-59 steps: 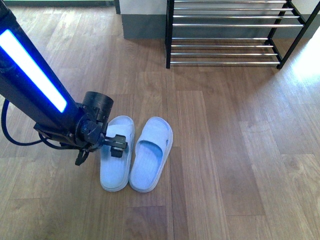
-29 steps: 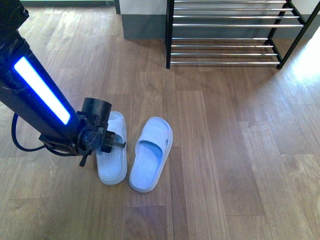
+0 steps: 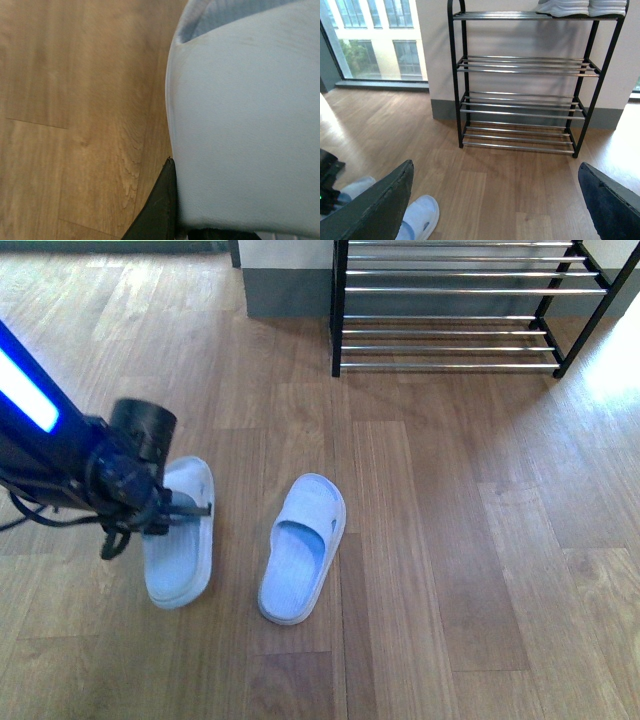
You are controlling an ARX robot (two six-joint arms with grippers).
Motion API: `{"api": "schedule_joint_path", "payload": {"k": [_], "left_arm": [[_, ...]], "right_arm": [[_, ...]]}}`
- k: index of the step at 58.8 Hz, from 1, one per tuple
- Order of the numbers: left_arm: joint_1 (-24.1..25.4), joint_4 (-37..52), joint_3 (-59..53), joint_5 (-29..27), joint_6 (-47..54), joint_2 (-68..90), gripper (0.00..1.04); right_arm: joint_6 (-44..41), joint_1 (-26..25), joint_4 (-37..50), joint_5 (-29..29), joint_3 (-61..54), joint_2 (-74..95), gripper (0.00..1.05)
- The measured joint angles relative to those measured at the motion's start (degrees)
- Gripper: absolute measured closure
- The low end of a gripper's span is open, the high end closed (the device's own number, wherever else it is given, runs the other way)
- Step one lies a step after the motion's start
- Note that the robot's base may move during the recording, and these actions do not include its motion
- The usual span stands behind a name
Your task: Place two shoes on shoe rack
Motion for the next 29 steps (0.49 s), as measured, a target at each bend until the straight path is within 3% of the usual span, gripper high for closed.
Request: {"api": "schedule_joint_path", "payload": {"k": [12, 22, 29], "left_arm": [[0.5, 1.18, -16.92, -1.88, -6.45, -27.21, 1.03], [-0.09, 8.92, -34.71, -9.92, -4.24, -48.98, 1.03], [-1.44, 9.38, -45.05, -14.29, -2.89, -63.41, 1.03]], "right_arm": [[0.0, 0.0, 0.0, 0.0, 0.0, 0.0, 0.09], [0.0, 0.0, 0.0, 0.0, 0.0, 0.0, 0.09], [0.0, 0.0, 0.0, 0.0, 0.0, 0.0, 0.09]]}}
